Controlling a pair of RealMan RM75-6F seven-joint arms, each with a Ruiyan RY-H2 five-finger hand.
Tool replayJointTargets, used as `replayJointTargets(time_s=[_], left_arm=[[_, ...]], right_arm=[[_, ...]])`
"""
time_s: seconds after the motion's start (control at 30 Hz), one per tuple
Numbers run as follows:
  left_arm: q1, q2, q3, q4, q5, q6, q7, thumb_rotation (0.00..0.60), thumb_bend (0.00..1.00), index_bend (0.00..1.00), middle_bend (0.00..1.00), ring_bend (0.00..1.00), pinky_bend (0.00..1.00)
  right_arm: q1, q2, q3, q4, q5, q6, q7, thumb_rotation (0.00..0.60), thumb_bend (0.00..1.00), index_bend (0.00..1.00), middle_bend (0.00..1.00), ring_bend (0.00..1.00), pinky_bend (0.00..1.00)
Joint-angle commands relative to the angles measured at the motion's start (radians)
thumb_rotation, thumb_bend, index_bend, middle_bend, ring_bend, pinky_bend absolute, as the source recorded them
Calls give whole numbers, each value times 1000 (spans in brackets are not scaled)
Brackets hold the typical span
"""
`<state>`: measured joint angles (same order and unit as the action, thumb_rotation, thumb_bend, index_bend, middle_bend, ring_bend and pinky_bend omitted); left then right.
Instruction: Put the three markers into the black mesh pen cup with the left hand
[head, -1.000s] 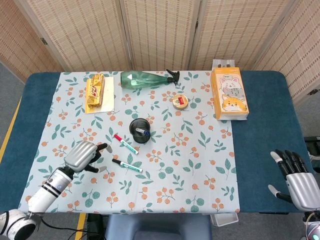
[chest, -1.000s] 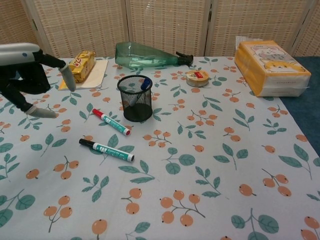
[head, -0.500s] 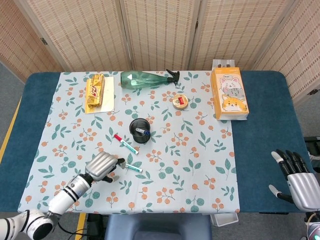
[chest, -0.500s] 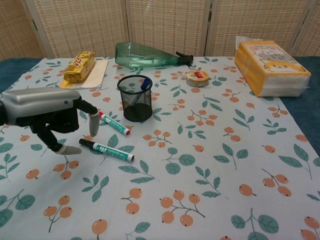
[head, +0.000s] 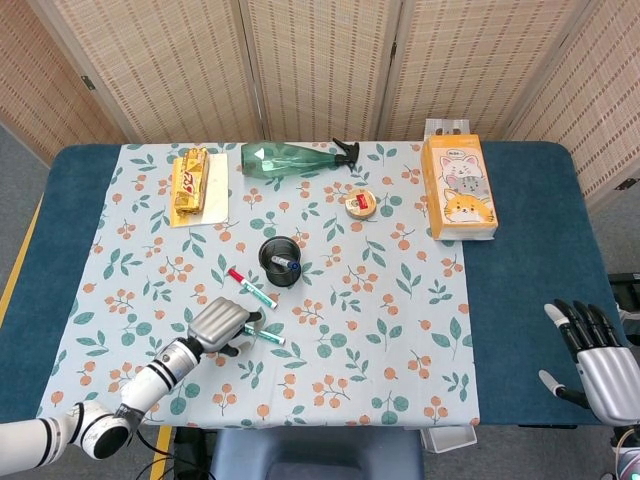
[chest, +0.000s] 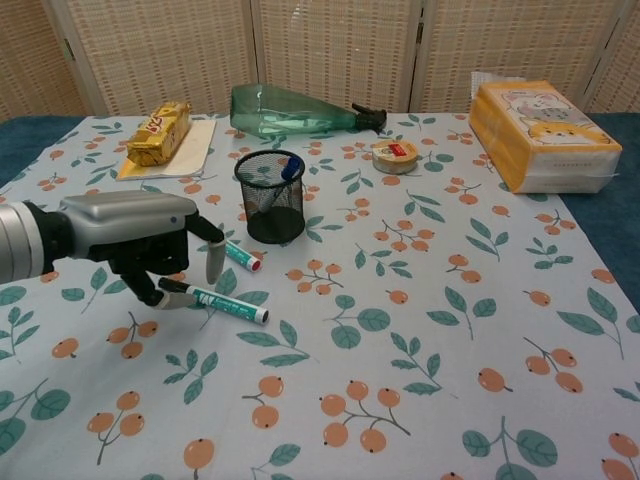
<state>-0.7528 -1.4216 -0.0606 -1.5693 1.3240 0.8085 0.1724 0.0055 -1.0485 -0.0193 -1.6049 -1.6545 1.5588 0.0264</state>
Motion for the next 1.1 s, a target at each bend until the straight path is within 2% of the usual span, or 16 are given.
replayJointTargets(time_s=[0.03,0.57,1.1], left_arm=[[-17,-21,0,31,-5,-20,2,600,378,486,1000,1000,1000],[-53,-76,-6,125,-21,-57,-23,600,378,471,1000,1000,1000],[-55,-131,14,239,17,-72,-126,600,378,485,1000,1000,1000]], right_arm=[[-2,1,0,1,-1,4,3,600,200,55,53,26,0],[-8,7,-1,6,-7,20,22,600,200,55,53,26,0],[-13,11,0,8,-7,29,32,600,199,55,53,26,0]])
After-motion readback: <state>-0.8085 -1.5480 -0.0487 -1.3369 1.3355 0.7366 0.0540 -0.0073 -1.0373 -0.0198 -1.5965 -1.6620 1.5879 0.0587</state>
